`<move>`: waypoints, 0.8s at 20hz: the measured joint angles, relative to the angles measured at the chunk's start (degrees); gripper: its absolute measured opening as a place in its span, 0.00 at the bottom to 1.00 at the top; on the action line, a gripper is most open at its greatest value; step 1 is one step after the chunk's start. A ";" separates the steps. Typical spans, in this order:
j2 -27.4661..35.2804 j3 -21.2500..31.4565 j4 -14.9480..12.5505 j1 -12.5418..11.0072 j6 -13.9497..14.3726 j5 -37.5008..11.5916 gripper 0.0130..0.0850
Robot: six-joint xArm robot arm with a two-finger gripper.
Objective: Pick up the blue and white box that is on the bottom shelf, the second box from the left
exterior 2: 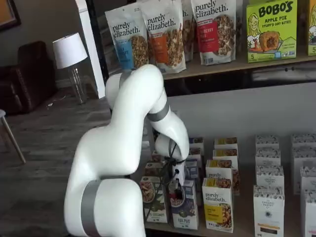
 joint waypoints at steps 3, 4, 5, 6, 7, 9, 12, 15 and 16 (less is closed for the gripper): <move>0.29 -0.12 -0.05 0.04 0.04 -0.41 1.00; 0.41 -0.22 -0.15 0.03 0.11 -0.43 1.00; 0.52 -0.33 -0.22 0.02 0.16 -0.40 1.00; 0.61 -0.53 -0.47 -0.02 0.39 -0.05 1.00; 0.71 -0.74 -0.67 -0.06 0.54 0.33 1.00; 0.87 -1.03 -0.62 -0.07 0.51 0.79 1.00; 1.00 -1.27 -0.61 -0.09 0.51 1.16 1.00; 1.08 -1.51 -0.56 -0.12 0.45 1.64 0.89; 1.11 -1.53 -0.55 -0.13 0.44 1.67 0.89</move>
